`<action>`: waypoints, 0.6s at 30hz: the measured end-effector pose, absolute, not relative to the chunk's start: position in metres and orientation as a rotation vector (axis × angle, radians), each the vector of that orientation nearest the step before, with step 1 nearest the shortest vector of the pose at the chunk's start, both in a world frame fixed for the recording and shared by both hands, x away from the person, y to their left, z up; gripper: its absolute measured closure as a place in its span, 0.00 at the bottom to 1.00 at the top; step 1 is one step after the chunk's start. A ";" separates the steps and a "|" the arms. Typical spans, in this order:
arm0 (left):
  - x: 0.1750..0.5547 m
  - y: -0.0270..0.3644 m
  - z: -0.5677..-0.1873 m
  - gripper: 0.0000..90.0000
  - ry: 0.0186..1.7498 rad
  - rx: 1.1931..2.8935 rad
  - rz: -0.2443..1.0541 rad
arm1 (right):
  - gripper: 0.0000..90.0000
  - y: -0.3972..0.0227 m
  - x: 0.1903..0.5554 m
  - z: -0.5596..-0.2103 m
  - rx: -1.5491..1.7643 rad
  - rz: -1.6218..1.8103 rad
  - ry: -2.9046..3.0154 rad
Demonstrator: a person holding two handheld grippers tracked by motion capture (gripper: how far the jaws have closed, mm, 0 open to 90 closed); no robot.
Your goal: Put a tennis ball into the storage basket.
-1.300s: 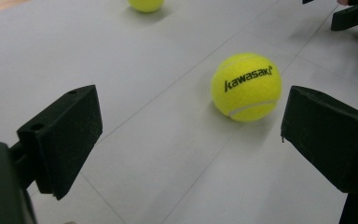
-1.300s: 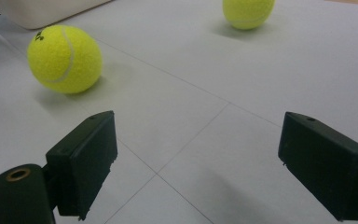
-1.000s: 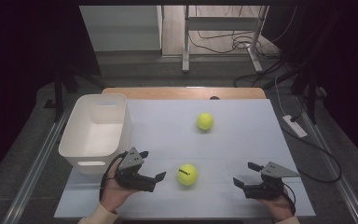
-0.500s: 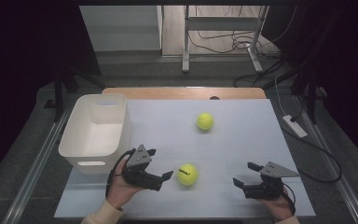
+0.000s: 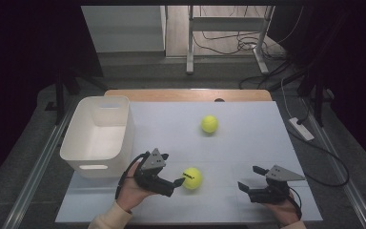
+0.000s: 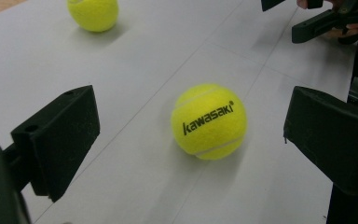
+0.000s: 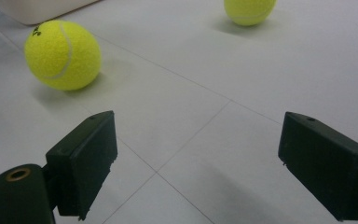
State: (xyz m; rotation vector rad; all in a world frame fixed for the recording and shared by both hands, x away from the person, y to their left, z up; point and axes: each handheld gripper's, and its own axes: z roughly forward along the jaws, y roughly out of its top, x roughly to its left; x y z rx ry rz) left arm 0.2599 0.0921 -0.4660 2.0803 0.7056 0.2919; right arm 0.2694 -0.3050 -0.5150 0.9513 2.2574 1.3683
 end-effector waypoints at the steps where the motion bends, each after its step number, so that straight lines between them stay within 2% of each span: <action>1: 0.260 0.091 -0.466 0.05 0.705 2.082 0.292 | 0.13 -0.305 0.269 -0.515 0.951 1.369 2.257; 18: 0.272 0.075 -0.471 0.04 0.684 2.132 0.234 | 0.13 -0.305 0.269 -0.515 0.951 1.366 2.258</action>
